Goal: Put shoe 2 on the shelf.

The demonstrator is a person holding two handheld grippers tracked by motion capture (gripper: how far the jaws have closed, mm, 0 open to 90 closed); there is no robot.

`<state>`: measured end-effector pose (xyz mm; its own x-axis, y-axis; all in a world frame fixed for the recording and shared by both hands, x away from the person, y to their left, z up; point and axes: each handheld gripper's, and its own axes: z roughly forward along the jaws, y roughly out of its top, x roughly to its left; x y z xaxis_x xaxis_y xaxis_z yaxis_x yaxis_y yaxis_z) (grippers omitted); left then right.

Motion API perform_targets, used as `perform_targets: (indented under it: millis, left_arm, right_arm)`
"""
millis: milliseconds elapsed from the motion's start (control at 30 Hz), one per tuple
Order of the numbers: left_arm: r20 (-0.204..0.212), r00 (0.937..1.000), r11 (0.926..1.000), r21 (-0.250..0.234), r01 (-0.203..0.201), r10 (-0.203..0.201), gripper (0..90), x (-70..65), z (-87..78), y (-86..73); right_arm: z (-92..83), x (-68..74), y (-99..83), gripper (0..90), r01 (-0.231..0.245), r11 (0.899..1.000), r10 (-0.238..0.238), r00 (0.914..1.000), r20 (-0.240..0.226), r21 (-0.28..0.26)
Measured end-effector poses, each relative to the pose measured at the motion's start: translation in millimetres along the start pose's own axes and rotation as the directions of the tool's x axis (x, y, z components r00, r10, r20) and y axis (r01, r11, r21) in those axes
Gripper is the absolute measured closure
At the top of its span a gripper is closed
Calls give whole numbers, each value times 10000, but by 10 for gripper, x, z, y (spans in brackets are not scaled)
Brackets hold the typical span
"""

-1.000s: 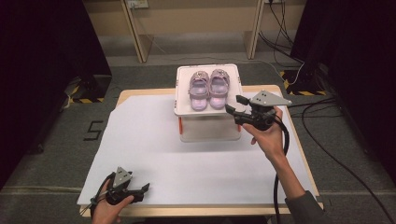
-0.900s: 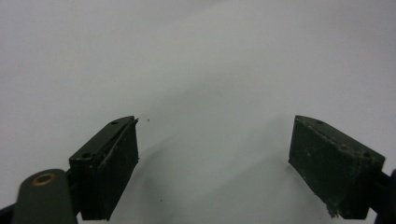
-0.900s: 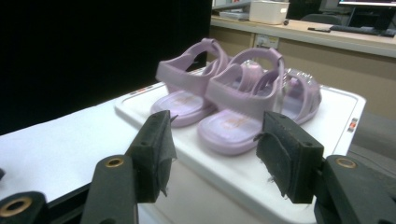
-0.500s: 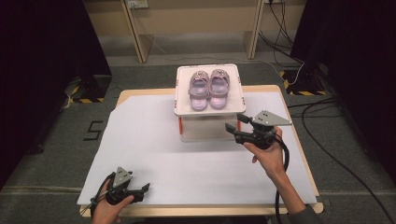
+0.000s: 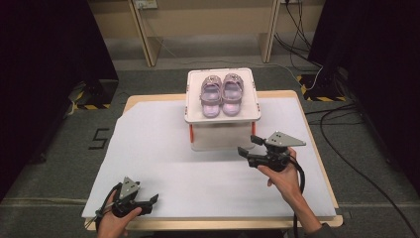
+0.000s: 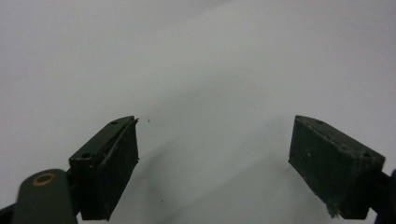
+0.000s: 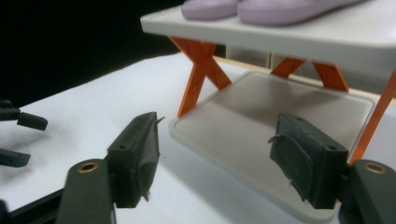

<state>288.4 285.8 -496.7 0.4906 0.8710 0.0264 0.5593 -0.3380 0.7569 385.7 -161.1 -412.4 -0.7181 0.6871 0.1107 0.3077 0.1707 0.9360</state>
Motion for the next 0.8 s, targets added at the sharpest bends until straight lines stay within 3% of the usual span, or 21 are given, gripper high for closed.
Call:
perform_targets:
  millis: [267, 800]
  left_arm:
    - [-1, 10000, 10000, -8, -32, 32, 153, 2, -5, -17]
    - [-19, 10000, 10000, -71, -45, 45, 153, 4, -26, -22]
  right_arm:
    - [2, 39, -157, 278, -127, 9993, 133, 9998, -161, 352]
    - [-94, 191, -462, 259, 47, 9923, -22, 9998, -205, 1241]
